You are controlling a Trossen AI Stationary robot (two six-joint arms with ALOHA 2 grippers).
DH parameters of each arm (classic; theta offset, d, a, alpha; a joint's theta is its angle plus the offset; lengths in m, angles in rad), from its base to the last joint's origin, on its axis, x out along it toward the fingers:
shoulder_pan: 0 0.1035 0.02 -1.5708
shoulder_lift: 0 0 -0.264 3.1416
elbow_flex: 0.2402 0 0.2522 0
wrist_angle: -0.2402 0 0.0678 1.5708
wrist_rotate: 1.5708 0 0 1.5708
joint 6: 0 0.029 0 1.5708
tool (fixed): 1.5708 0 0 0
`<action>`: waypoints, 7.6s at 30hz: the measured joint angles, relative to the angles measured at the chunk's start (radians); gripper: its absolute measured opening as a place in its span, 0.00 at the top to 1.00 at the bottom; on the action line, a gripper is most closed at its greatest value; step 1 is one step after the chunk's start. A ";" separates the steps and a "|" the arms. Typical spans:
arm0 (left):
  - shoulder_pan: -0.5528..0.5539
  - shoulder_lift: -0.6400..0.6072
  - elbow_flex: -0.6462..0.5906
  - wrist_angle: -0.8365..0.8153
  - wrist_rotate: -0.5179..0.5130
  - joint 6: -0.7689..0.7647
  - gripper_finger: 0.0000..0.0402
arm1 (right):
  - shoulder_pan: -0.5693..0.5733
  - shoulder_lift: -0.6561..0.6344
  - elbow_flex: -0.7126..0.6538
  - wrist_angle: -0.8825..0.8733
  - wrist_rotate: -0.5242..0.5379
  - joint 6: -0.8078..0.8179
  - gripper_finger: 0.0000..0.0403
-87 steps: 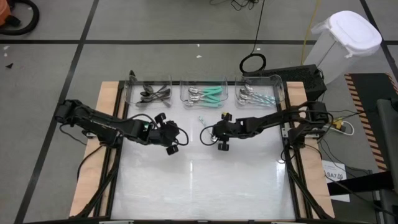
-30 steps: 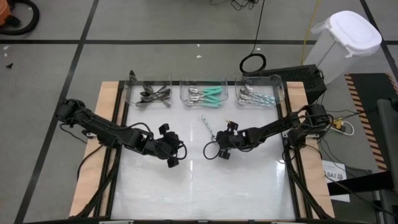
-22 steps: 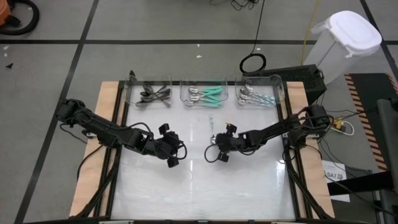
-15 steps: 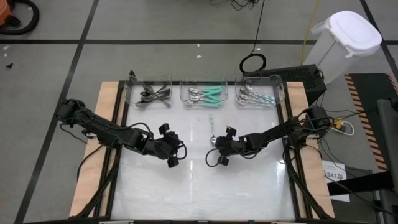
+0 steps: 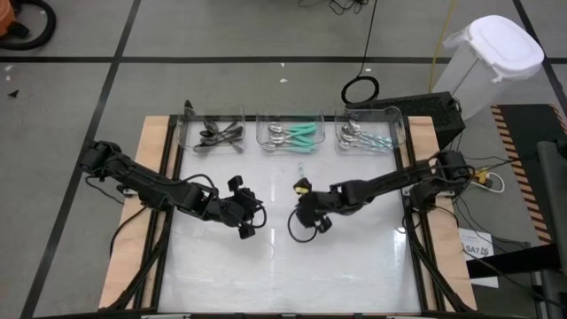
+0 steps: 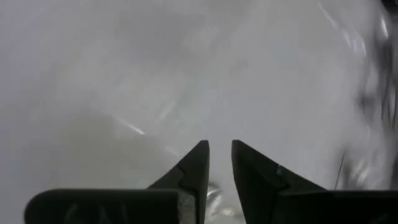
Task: Sort silverware by color (type)
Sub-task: Put the green patterned spoon into the right transparent bin
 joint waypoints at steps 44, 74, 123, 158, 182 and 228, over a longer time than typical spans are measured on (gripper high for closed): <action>-0.001 -0.001 0.000 0.047 -0.002 0.020 0.82 | -0.318 0.134 0.009 -0.059 -0.246 -0.927 0.61; -0.001 -0.001 0.000 0.044 -0.002 0.023 0.82 | -0.366 0.149 0.010 -0.087 -0.281 -0.526 0.83; -0.001 -0.001 0.000 0.043 -0.001 0.009 0.82 | -0.282 0.150 0.091 -0.329 -0.198 0.131 0.69; -0.001 -0.001 0.000 0.046 -0.001 0.017 0.82 | -0.250 -0.133 0.136 -0.638 0.067 0.297 0.97; -0.001 0.000 0.000 0.052 -0.003 0.012 0.82 | -0.526 -0.453 0.137 -0.737 0.246 0.245 0.96; -0.001 -0.001 0.000 0.049 -0.005 0.014 0.82 | -1.035 -0.424 -0.205 -0.356 -0.006 -0.048 0.96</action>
